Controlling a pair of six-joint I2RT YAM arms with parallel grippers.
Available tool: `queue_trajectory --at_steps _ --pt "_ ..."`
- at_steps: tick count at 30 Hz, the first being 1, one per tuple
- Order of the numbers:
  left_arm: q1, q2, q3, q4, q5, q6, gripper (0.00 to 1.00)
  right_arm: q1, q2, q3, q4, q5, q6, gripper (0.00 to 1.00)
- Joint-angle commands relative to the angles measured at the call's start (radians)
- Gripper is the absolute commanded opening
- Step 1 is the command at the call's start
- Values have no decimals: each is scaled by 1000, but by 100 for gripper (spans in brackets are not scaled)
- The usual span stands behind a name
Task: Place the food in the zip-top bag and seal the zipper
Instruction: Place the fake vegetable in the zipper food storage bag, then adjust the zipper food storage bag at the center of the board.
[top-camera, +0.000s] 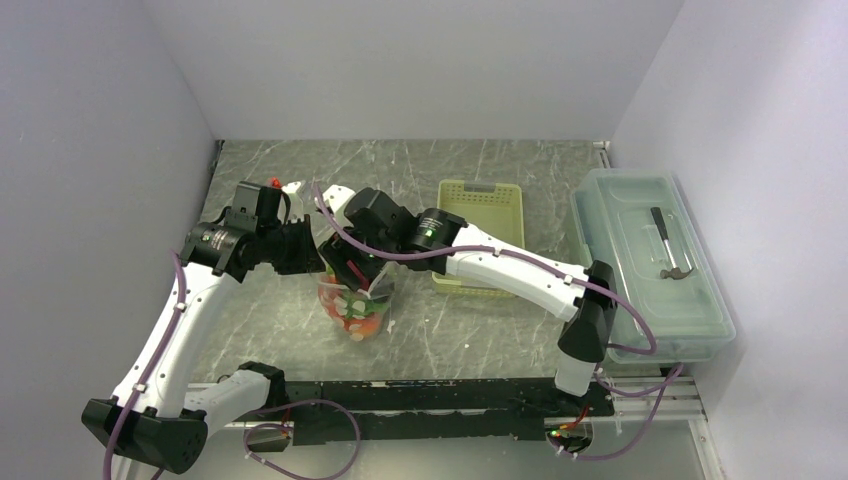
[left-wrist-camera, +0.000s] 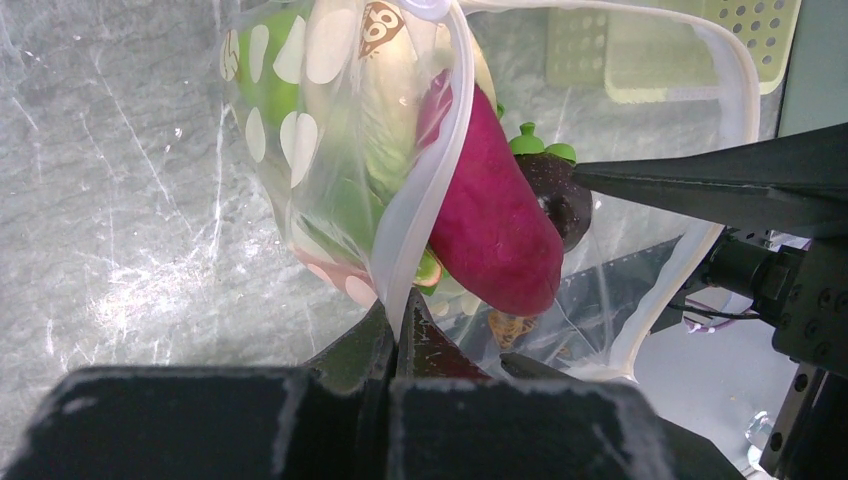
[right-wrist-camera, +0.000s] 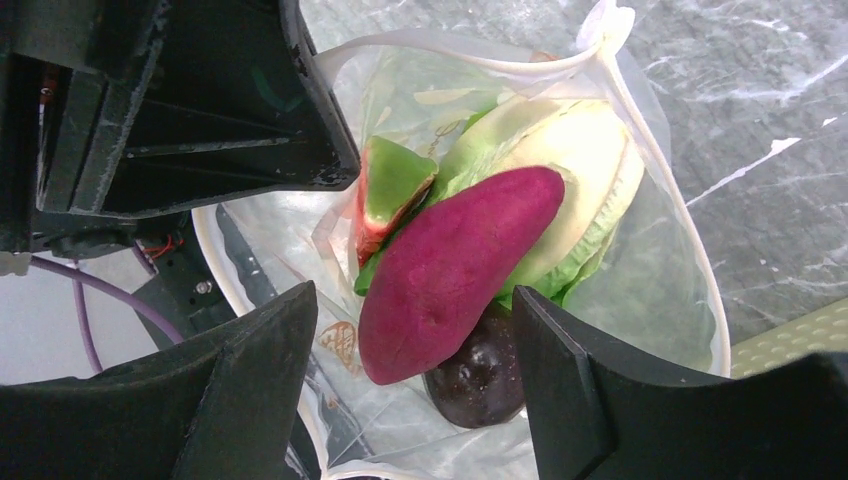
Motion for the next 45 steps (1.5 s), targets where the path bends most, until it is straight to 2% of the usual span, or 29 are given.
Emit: queue_trajectory --at_steps 1,11,22,33,38,45 --pt "0 -11 16 33 15 9 0 5 -55 38 16 76 6 75" --pt "0 -18 21 26 2 -8 0 4 -166 36 -17 130 46 73" --pt "0 -16 12 21 10 -12 0 6 -306 -108 -65 282 36 75" --pt "0 -20 -2 13 5 -8 0 6 -385 -254 -73 213 45 74" --pt "0 -10 -5 4 -7 14 0 5 -366 -225 -67 239 23 72" --pt "0 9 3 5 -25 45 0 -13 -250 -67 -104 237 -139 71"
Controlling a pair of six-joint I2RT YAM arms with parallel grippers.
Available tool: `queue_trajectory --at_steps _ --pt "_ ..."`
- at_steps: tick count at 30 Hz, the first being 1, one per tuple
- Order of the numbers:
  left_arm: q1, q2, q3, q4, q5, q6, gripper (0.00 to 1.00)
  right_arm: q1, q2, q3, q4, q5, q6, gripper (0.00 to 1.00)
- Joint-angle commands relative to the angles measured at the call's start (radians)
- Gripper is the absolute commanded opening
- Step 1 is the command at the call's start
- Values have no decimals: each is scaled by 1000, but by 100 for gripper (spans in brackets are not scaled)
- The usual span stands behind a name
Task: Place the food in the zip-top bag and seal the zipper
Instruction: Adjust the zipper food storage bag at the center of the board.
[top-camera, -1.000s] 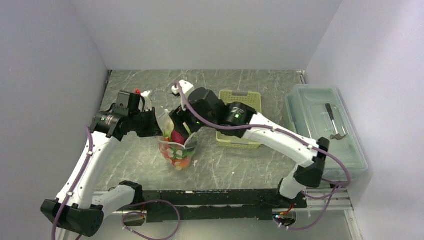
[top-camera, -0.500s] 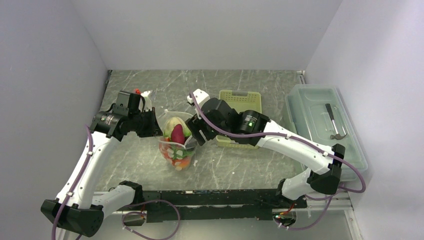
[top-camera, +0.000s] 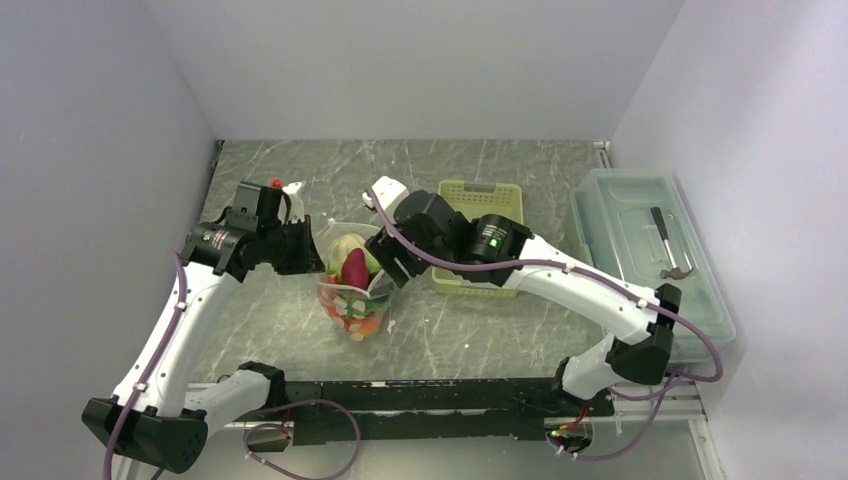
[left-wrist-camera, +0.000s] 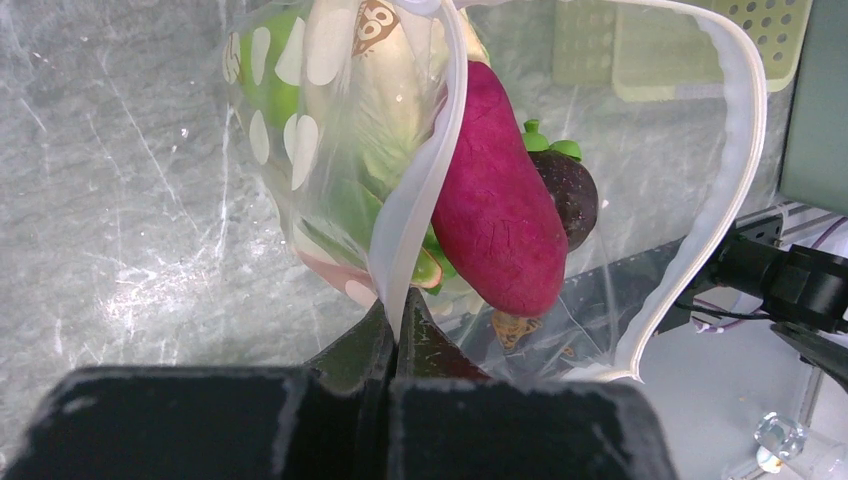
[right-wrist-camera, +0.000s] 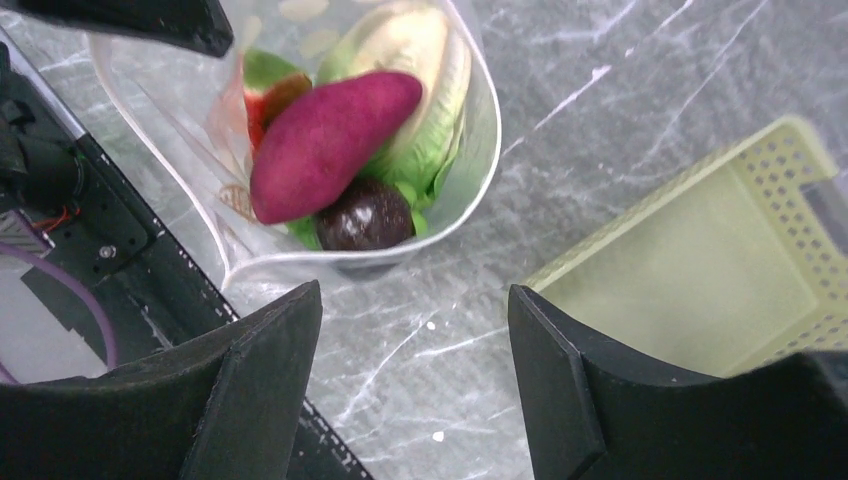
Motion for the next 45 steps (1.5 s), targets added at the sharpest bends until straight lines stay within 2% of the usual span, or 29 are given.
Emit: queue_trajectory --at_steps 1,9,16,25,32,37,45 --pt "0 12 8 6 -23 45 0 -22 68 132 6 1 -125 71" --pt "0 18 21 0 -50 67 0 -100 203 312 2 -199 -292 72" --pt "0 20 34 -6 -51 84 0 -169 310 410 12 -405 -344 73" --pt "0 11 34 -5 -44 82 0 -216 497 594 -29 -492 -356 71" --pt "0 9 41 -6 -43 78 0 -228 554 621 -58 -546 -360 68" --pt "1 13 42 -5 -39 76 0 -229 557 587 -34 -563 -345 62" --pt "0 5 43 -12 -26 69 0 -229 624 648 -26 -538 -321 51"
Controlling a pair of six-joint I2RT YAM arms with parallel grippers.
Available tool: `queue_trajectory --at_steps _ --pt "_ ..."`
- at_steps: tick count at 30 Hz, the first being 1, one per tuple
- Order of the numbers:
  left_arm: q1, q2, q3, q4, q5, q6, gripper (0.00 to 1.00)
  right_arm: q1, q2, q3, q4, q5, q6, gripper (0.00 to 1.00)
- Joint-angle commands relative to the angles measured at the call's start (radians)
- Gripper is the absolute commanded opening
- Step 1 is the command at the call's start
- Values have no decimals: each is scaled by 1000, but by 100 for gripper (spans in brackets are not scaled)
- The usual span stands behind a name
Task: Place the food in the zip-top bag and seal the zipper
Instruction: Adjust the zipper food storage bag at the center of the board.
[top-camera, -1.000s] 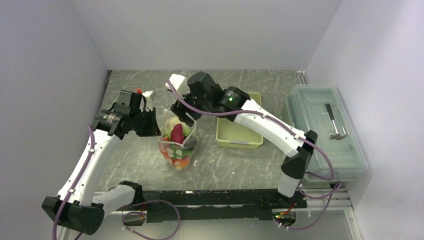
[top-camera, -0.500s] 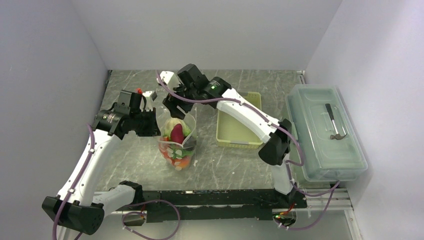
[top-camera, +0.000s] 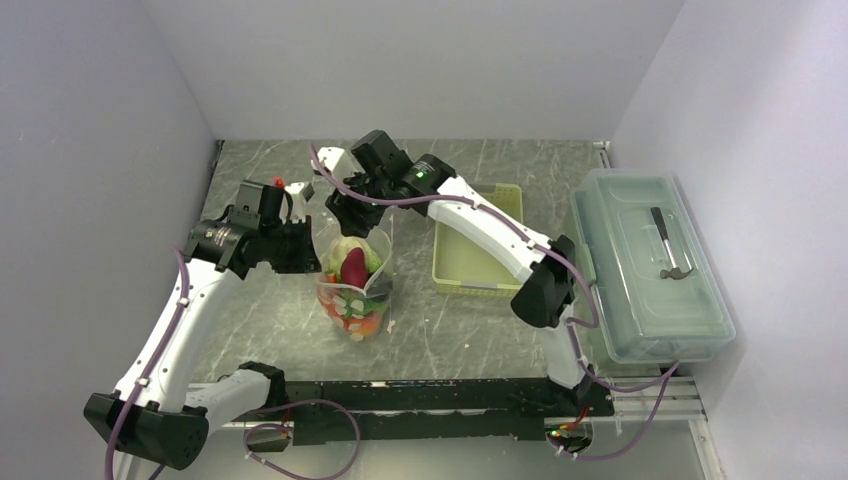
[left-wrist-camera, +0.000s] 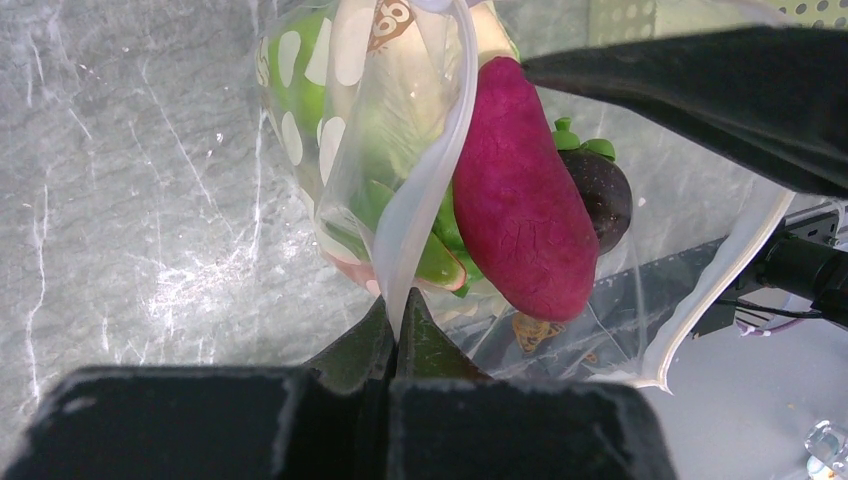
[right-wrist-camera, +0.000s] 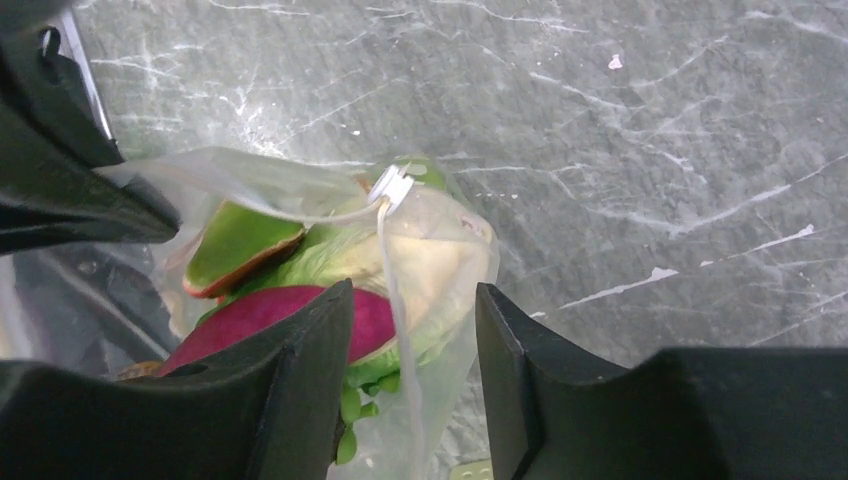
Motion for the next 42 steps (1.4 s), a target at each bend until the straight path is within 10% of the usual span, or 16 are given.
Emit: queue_trajectory --at_steps 1,12,18,28,42 --pt "1 -14 40 -5 16 5 0 -2 45 57 33 -2 16 49" --pt "0 -15 35 1 16 -5 0 -1 19 2 64 51 18 0" --pt "0 -7 49 -8 1 -12 10 -1 -40 -37 88 60 41 0" --pt "0 15 184 -46 -28 -14 57 0 -113 -20 42 114 150 0" --pt "0 6 289 -98 -85 1 74 0 -129 45 -37 197 433 0"
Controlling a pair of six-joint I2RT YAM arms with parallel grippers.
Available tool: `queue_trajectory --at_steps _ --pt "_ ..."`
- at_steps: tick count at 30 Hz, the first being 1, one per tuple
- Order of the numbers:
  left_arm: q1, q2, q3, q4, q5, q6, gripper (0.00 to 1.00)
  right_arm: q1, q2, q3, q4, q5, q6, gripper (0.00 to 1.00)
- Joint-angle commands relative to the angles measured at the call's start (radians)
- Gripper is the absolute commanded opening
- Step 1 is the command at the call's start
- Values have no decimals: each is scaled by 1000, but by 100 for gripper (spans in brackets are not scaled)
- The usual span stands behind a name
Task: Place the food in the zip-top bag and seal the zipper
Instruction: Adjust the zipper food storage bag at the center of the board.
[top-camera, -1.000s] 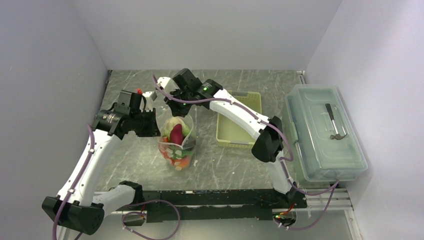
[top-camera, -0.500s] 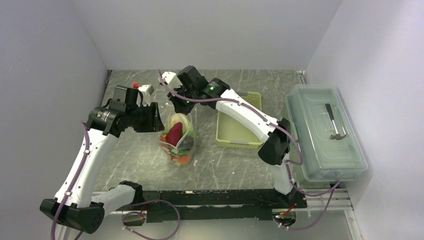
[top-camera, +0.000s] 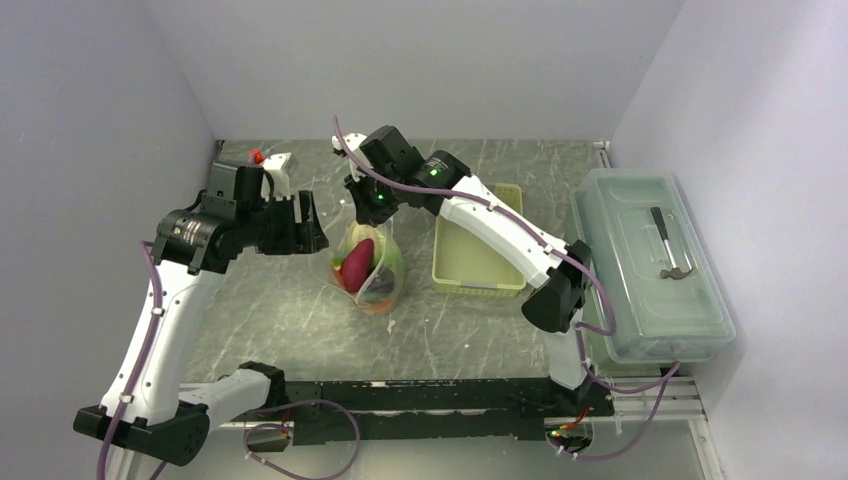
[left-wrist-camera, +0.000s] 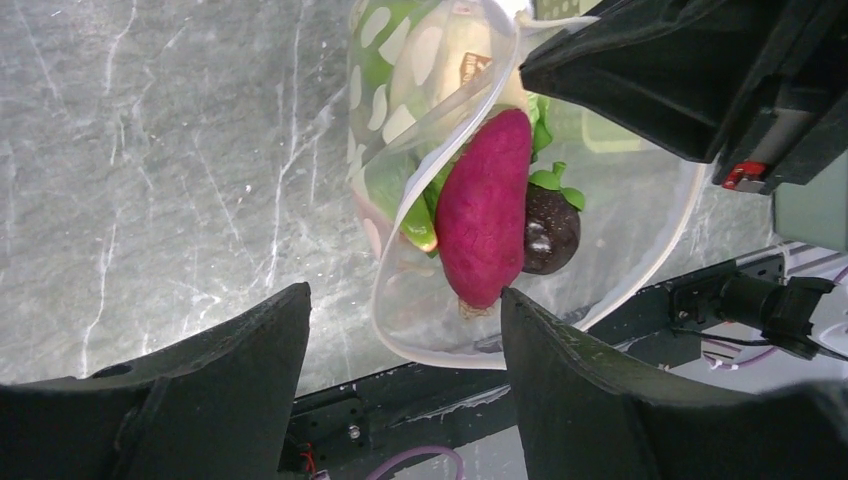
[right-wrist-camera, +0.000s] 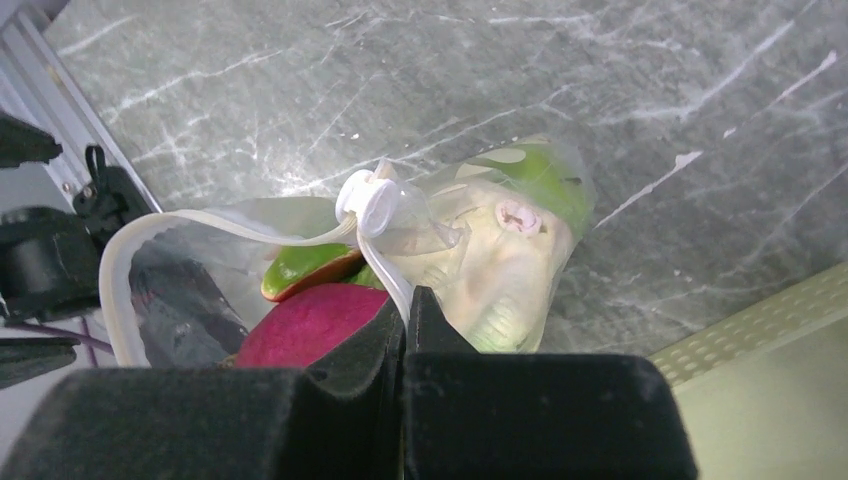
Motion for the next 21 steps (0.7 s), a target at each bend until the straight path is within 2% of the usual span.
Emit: queue_trajectory --at_steps 1,16,21 --pt "1 -17 27 -11 -49 12 76 -1 -76 39 27 67 156 0" --pt "0 -121 -28 47 -17 -3 99 18 -171 -88 203 162 540 0" --pt "0 -124 -46 136 -54 43 100 55 -222 -187 297 235 641 0"
